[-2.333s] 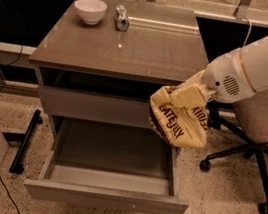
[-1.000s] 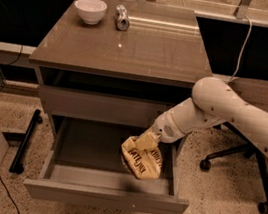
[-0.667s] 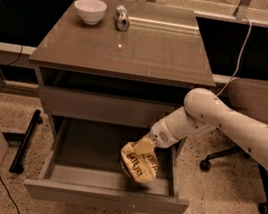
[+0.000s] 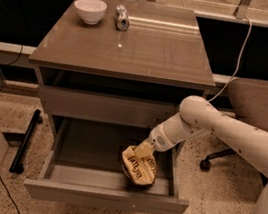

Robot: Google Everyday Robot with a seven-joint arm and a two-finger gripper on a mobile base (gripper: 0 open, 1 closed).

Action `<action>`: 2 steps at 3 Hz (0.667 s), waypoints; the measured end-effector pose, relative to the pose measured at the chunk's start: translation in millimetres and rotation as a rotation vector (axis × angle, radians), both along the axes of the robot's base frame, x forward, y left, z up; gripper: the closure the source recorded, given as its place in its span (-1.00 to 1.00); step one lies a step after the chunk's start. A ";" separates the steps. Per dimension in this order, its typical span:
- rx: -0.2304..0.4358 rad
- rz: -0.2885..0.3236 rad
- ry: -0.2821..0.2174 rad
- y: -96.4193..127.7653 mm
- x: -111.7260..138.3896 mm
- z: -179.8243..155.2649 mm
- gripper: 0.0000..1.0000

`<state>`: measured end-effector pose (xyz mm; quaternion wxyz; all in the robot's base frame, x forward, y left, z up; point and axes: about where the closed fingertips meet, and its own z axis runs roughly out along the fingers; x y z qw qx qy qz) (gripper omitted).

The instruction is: Place brown chip bag into middle drawer

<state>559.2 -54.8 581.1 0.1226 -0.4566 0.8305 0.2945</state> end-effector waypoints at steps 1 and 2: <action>0.001 0.004 0.004 1.9 -1.3 -2.1 -0.46; 0.001 0.006 0.007 3.1 -2.0 -3.3 -0.92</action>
Offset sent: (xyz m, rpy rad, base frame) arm -0.0008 0.0012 -0.0014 0.0004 0.0028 0.0024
